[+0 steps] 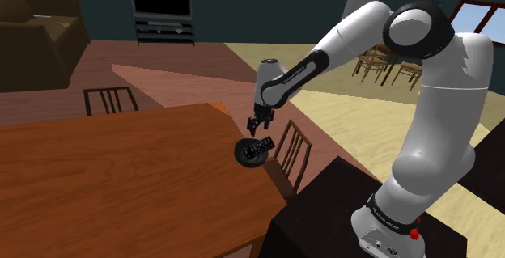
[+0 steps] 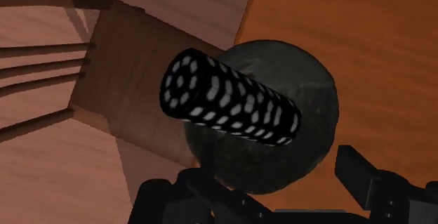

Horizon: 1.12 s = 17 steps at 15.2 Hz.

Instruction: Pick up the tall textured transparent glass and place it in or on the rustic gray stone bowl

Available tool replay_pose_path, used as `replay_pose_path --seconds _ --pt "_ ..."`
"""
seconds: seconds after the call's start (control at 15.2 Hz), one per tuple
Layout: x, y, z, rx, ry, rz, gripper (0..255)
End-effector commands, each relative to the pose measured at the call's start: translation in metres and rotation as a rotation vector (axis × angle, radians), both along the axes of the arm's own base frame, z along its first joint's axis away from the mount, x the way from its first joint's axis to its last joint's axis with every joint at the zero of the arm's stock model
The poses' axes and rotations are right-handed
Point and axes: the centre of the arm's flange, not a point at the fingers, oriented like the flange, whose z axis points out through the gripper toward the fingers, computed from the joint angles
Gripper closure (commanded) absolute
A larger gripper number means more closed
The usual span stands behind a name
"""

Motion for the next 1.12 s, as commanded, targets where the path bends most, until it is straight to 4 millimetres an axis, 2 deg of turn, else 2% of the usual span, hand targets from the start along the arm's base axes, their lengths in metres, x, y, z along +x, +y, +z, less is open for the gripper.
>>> replay_pose_path --seconds 0.0,0.33,0.86,1.06 --pt "-0.004 -0.004 -0.022 -0.03 0.036 0.248 0" --pt "-0.009 -0.021 -0.08 -0.108 0.128 0.856 0" --pt "-0.012 -0.029 -0.12 -0.11 0.13 0.871 0" --pt "-0.012 -0.029 -0.12 -0.11 0.13 0.871 0"
